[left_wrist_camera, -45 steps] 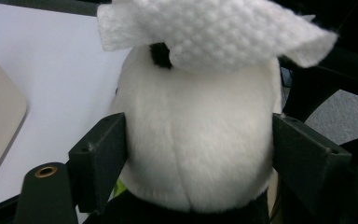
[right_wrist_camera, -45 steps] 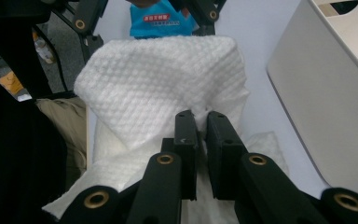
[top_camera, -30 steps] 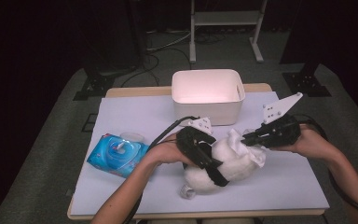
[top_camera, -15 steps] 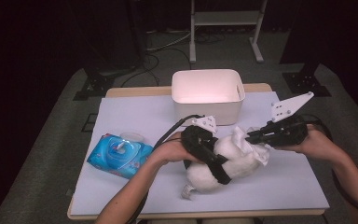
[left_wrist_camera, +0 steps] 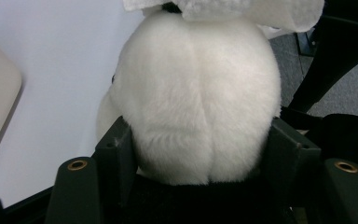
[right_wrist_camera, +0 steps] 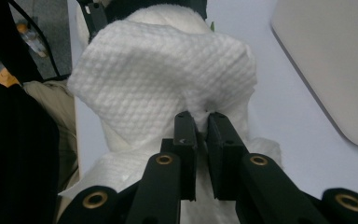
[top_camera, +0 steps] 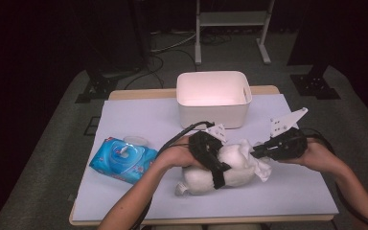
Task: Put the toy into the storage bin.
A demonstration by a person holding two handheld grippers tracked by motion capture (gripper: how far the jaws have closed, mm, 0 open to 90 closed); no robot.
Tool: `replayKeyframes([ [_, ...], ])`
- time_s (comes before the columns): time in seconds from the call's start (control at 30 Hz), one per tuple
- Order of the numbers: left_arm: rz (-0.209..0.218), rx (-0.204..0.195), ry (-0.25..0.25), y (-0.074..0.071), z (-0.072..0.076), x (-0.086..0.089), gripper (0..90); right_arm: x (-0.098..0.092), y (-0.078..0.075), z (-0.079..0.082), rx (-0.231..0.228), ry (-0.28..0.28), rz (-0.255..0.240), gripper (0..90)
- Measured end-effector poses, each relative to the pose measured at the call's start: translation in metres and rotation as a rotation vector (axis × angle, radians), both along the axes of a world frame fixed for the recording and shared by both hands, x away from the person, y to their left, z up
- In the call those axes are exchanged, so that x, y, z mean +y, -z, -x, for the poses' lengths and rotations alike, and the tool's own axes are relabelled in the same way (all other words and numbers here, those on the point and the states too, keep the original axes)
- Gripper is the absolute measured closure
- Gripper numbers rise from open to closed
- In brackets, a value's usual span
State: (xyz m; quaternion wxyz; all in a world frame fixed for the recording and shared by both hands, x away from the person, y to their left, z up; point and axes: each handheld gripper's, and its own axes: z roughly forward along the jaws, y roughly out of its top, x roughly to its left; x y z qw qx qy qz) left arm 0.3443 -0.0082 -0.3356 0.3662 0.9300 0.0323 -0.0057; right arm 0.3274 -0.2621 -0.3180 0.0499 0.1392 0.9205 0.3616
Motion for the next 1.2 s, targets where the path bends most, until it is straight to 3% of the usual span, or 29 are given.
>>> replayKeyframes([
  [0.13,-0.023,-0.007,0.013,-0.001,0.001,-0.005,33.7,-0.001,-0.001,0.002,-0.012,-0.002,0.021,81.7],
  [0.5,-0.05,-0.013,0.031,-0.002,0.002,-0.01,33.5,-0.007,0.0,0.005,-0.006,-0.008,0.013,81.7],
  [0.77,-0.041,-0.015,0.041,0.001,0.003,-0.012,33.0,-0.014,-0.004,0.008,-0.007,-0.015,-0.033,81.8],
  [0.93,-0.061,-0.018,0.05,0.002,0.004,-0.017,32.6,-0.008,-0.001,0.006,-0.013,-0.016,-0.022,81.7],
  [1.07,-0.087,-0.019,0.053,0.002,0.005,-0.023,32.4,-0.001,-0.004,0.005,-0.014,-0.038,-0.051,81.8],
  [1.2,-0.119,-0.03,0.067,0.004,0.006,-0.032,29.2,0.011,-0.003,0.005,-0.013,-0.062,-0.041,81.7],
])
